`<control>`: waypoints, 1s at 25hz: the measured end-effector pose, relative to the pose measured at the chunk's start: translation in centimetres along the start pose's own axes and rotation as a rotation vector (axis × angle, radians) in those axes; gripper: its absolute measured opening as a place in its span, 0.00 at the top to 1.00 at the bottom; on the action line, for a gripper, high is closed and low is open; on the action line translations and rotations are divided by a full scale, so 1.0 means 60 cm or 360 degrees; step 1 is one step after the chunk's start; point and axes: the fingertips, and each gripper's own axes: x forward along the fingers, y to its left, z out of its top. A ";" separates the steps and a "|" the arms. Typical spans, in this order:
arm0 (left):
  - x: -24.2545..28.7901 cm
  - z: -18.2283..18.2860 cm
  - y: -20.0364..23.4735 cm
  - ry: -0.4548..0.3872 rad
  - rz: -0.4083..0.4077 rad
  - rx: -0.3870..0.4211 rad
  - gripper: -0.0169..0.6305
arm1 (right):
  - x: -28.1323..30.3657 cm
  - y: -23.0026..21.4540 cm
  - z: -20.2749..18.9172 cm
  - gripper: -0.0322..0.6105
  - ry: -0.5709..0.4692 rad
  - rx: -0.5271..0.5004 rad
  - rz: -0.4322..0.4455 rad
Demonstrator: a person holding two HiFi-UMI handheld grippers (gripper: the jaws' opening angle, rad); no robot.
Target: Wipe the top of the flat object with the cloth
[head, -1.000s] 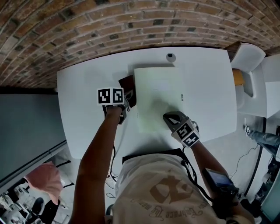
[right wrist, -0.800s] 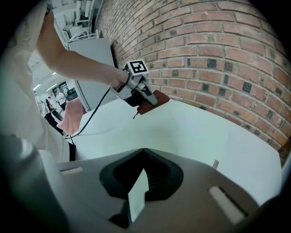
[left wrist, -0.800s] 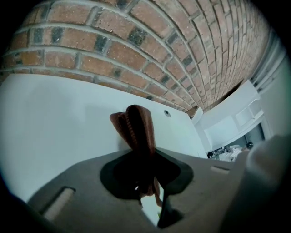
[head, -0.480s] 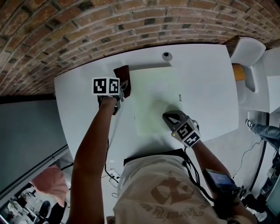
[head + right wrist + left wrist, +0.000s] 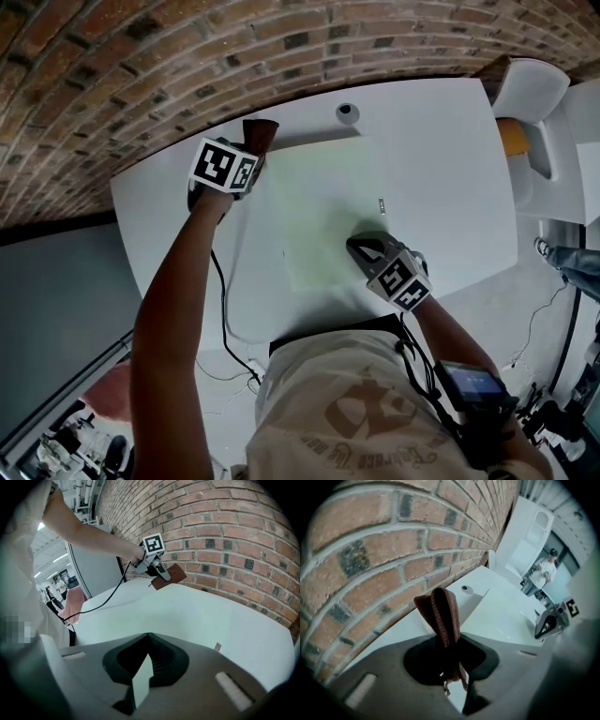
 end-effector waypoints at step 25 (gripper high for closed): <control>0.117 0.110 -0.035 0.0750 0.0047 0.1145 0.86 | 0.015 -0.004 -0.014 0.94 0.0133 -0.0196 0.0090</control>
